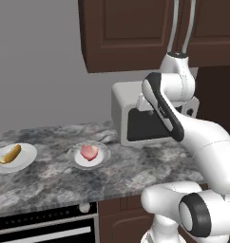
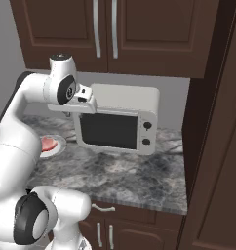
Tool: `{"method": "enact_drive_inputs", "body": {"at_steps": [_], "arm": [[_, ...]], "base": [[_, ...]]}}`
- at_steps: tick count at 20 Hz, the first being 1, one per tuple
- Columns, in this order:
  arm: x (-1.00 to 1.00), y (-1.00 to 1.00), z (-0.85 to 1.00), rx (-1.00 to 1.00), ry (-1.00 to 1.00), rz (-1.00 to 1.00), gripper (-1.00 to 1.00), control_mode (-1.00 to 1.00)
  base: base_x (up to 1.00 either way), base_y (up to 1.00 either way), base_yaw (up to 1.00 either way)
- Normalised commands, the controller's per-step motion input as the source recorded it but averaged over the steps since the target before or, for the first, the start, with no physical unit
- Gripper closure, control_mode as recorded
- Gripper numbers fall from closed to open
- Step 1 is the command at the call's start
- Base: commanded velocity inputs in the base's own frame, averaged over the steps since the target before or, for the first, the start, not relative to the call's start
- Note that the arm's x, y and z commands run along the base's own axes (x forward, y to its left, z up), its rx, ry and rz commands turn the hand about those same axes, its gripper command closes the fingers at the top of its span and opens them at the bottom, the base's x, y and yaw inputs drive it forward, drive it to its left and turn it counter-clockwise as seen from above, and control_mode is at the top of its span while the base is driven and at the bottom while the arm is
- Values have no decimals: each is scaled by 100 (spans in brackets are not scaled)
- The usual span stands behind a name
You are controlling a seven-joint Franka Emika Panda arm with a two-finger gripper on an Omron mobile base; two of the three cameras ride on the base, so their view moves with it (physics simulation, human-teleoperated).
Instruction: Open the toaster oven door. Place the hotdog bun on the top rack in the toaster oven and place the steak on the bottom rack.
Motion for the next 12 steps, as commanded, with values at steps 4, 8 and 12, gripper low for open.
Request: {"method": "enact_drive_inputs", "body": {"at_steps": [4,8,12], "arm": [[0,0,0,0,0,0,-100,100],[0,0,0,0,0,0,-100,100],[0,0,0,0,0,0,-100,100]], "base": [[0,0,0],[0,0,0],[0,0,0]]}}
